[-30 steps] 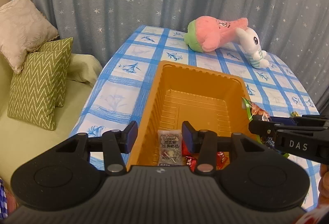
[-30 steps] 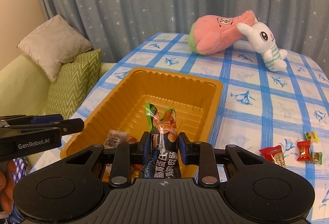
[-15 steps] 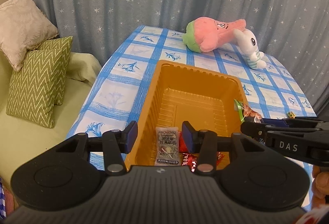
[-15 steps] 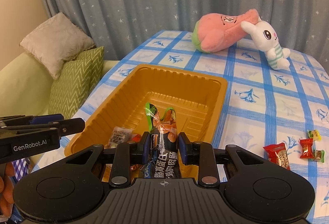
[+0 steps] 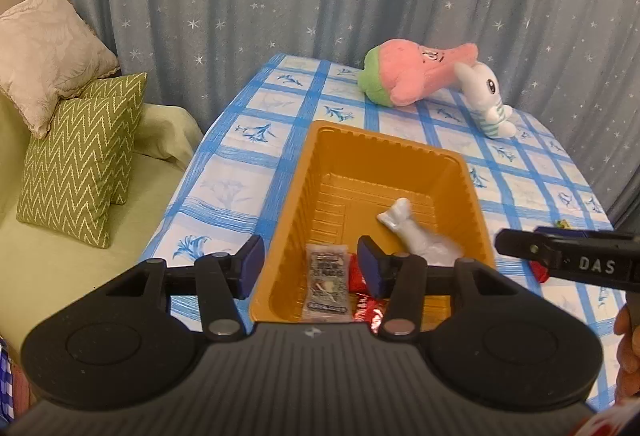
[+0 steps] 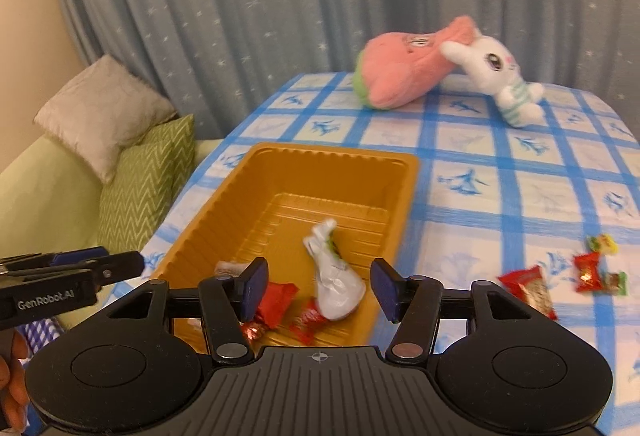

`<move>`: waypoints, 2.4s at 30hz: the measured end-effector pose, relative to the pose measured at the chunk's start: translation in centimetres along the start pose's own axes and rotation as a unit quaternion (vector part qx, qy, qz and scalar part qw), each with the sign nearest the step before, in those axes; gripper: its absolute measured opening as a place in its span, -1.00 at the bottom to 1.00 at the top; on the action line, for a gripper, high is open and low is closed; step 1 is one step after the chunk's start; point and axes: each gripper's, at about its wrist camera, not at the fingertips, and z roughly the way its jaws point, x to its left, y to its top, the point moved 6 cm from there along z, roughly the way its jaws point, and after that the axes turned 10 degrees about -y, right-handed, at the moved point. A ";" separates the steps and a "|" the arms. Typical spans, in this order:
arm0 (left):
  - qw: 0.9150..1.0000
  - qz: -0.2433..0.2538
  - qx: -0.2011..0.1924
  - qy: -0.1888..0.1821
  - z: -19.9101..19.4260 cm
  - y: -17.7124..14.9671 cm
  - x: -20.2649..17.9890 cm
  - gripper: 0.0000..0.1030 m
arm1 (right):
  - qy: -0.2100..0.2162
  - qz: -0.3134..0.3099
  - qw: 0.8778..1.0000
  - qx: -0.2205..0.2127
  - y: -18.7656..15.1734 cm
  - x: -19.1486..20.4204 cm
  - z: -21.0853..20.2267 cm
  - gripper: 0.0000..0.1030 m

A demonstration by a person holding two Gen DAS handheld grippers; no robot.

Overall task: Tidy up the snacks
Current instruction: 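Withdraw both tools from the tray back toward the remaining candies, then grasp the red gold-printed candy with the left tool while the right tool grasps a green-wrapped candy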

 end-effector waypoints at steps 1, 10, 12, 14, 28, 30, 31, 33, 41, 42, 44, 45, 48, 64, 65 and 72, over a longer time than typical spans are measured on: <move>1.000 0.000 -0.001 -0.001 -0.2 0.0 -0.3 -0.04 | -0.003 0.005 1.000 0.000 -0.2 -0.5 -0.4 0.11; 1.000 0.006 -0.012 -0.019 -2.8 -0.5 -3.3 0.14 | -0.034 0.048 0.998 0.000 -3.0 -4.7 -5.2 0.14; 1.000 0.010 -0.013 -0.024 -3.4 -0.8 -4.3 0.19 | -0.043 0.054 0.998 -0.001 -3.8 -5.5 -6.3 0.16; 0.999 0.014 -0.015 -0.029 -3.9 -1.2 -5.3 0.25 | -0.051 0.062 0.997 -0.002 -4.7 -6.4 -7.4 0.17; 0.995 0.045 -0.004 -0.086 -4.9 -4.0 -13.7 0.62 | -0.113 0.118 0.986 -0.012 -9.6 -13.6 -14.6 0.26; 0.994 0.051 -0.003 -0.093 -4.8 -4.4 -14.9 0.65 | -0.121 0.126 0.985 -0.013 -10.1 -14.6 -15.3 0.27; 0.994 0.054 -0.001 -0.096 -4.7 -4.5 -15.4 0.67 | -0.125 0.130 0.984 -0.013 -10.3 -15.1 -15.6 0.27; 0.993 0.058 0.001 -0.102 -4.5 -4.8 -16.4 0.69 | -0.131 0.136 0.982 -0.013 -10.8 -15.9 -16.1 0.28; 0.990 0.074 0.009 -0.117 -3.8 -5.6 -19.4 0.71 | -0.150 0.158 0.976 -0.019 -11.5 -18.6 -17.3 0.30; 0.990 0.075 0.010 -0.119 -3.6 -5.6 -19.8 0.71 | -0.152 0.159 0.975 -0.020 -11.5 -18.8 -17.4 0.30; 0.989 0.077 0.012 -0.121 -3.1 -5.7 -20.5 0.71 | -0.155 0.160 0.975 -0.022 -11.5 -19.3 -17.5 0.30; 0.989 0.078 0.013 -0.123 -2.8 -5.8 -20.7 0.71 | -0.157 0.161 0.974 -0.023 -11.5 -19.5 -17.5 0.30; 0.989 0.079 0.013 -0.127 -1.9 -5.9 -21.7 0.71 | -0.162 0.163 0.973 -0.023 -11.5 -20.4 -17.2 0.31; 0.991 0.066 0.032 -0.110 9.1 -6.5 -24.9 0.68 | -0.159 0.115 0.980 -0.020 -8.1 -25.7 -9.4 0.30; 0.991 0.064 0.032 -0.110 9.9 -6.6 -25.1 0.65 | -0.159 0.110 0.981 -0.019 -7.9 -26.1 -8.7 0.30; 0.993 0.052 0.038 -0.103 15.0 -7.2 -25.8 0.44 | -0.151 0.077 0.986 -0.009 -7.1 -28.1 -4.0 0.29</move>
